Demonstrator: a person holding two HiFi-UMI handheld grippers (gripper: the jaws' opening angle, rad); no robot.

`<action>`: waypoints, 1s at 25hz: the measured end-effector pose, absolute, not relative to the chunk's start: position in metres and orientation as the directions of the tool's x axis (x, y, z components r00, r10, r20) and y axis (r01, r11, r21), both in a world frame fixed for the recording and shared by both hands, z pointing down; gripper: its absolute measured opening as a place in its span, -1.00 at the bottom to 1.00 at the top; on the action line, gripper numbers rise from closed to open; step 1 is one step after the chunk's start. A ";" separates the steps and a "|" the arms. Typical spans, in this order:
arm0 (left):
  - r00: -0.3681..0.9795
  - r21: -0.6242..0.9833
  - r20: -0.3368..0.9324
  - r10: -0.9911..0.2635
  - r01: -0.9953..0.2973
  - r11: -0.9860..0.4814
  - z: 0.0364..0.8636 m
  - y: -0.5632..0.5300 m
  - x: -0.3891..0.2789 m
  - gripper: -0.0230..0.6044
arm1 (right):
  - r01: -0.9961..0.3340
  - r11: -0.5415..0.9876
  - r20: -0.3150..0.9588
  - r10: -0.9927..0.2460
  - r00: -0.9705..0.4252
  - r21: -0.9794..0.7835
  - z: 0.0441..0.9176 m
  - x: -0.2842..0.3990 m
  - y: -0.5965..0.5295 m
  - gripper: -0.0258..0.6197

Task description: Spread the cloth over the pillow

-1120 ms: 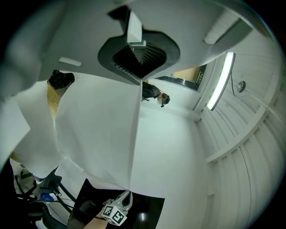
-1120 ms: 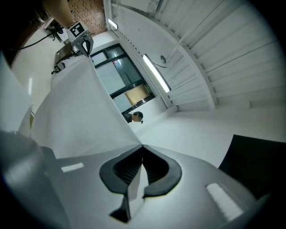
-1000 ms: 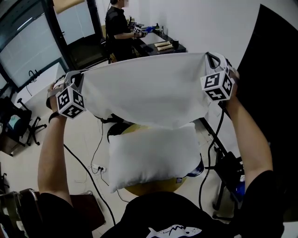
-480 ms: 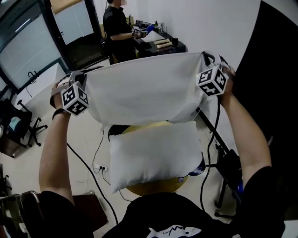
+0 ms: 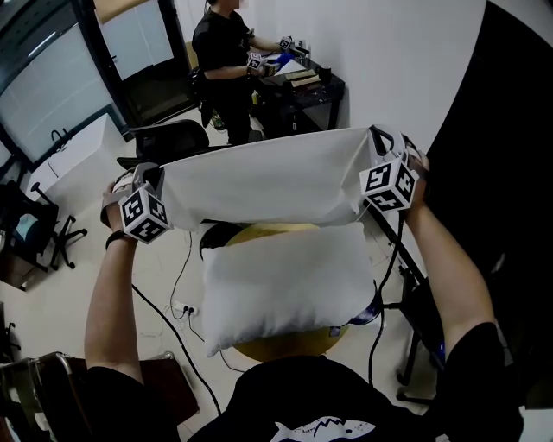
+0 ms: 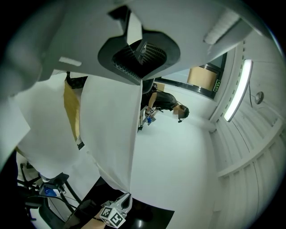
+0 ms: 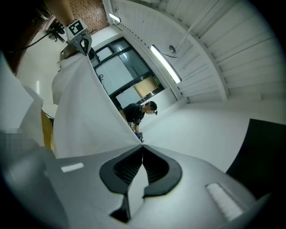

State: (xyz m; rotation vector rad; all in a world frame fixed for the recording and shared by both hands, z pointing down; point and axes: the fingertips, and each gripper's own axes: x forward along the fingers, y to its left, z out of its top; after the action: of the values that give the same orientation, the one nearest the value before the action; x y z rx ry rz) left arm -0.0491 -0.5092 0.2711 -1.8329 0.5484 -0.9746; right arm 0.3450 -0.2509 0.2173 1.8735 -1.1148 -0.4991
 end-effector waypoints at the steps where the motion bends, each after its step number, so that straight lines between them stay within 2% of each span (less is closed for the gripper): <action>1: 0.583 -0.893 0.385 -0.715 0.040 -0.448 0.275 -0.506 -0.051 -0.93 | -0.503 -0.213 0.092 -0.853 0.514 0.838 0.222 0.343 -0.247 -0.89; 15: 0.654 -0.894 0.373 -0.658 0.063 -0.444 0.314 -0.403 -0.093 -0.93 | -0.570 -0.204 0.123 -0.867 0.483 0.796 0.279 0.309 -0.157 -0.89; 25: 0.674 -0.929 0.293 -0.678 0.032 -0.369 0.282 -0.373 -0.108 -0.93 | -0.584 -0.254 0.075 -0.874 0.480 0.771 0.259 0.291 -0.122 -0.89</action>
State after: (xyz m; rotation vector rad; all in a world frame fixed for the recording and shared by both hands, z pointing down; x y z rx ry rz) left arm -0.1077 -0.3727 0.2825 -1.8068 0.5145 -0.8209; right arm 0.2912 -0.1224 0.2591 1.9592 -1.2074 -0.4799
